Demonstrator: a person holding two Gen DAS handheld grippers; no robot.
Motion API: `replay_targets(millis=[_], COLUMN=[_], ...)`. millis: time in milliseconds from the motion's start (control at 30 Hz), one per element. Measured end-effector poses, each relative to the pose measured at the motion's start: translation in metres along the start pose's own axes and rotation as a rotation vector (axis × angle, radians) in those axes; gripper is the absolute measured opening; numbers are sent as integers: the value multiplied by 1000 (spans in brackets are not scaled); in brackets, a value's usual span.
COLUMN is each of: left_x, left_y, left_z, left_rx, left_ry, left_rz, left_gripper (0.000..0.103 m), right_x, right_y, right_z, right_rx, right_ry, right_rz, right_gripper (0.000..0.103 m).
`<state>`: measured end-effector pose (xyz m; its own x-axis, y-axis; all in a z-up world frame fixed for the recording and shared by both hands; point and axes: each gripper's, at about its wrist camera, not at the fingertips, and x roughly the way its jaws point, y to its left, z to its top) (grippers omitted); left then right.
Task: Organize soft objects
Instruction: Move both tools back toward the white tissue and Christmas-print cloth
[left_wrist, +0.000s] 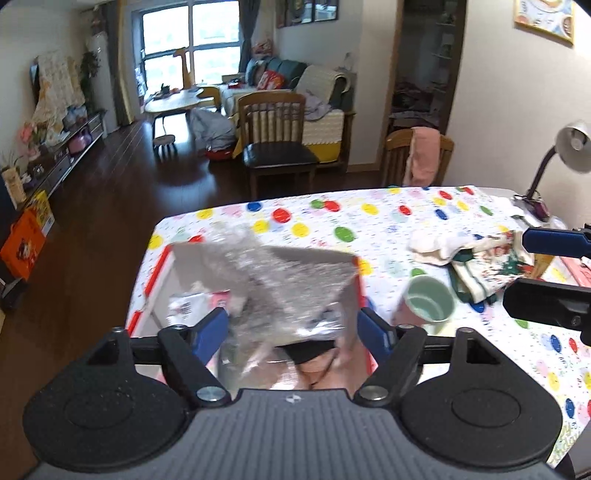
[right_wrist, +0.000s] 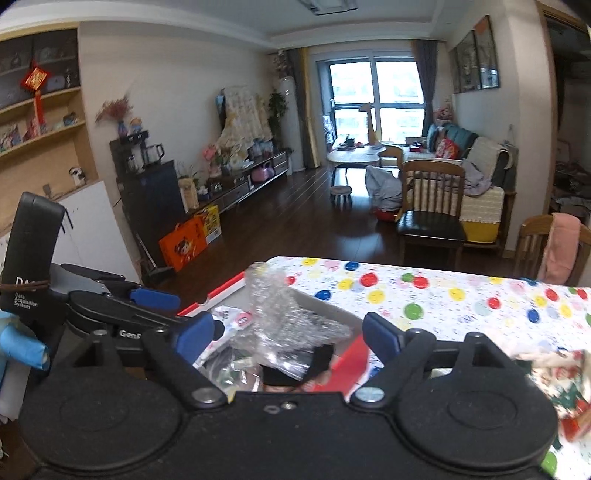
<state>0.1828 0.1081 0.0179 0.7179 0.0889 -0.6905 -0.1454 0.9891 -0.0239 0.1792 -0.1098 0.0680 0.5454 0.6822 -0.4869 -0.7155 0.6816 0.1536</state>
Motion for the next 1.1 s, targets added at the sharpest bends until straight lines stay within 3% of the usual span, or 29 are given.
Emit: replay_targets(millis=[467, 833, 1100], left_x=[8, 45, 79], left_y=[-117, -211, -259], left_z=[11, 17, 25], left_rx=[55, 94, 112], left_ry=[-4, 27, 55], left_rz=[-83, -166, -233], left_gripper=[84, 86, 92], right_x=[-67, -94, -97], right_y=[-89, -171, -216], right_z=[-37, -68, -89], right_rx=[52, 102, 100], right_ry=[-20, 15, 63], right_rz=[-76, -123, -136], right_gripper=[102, 103, 103])
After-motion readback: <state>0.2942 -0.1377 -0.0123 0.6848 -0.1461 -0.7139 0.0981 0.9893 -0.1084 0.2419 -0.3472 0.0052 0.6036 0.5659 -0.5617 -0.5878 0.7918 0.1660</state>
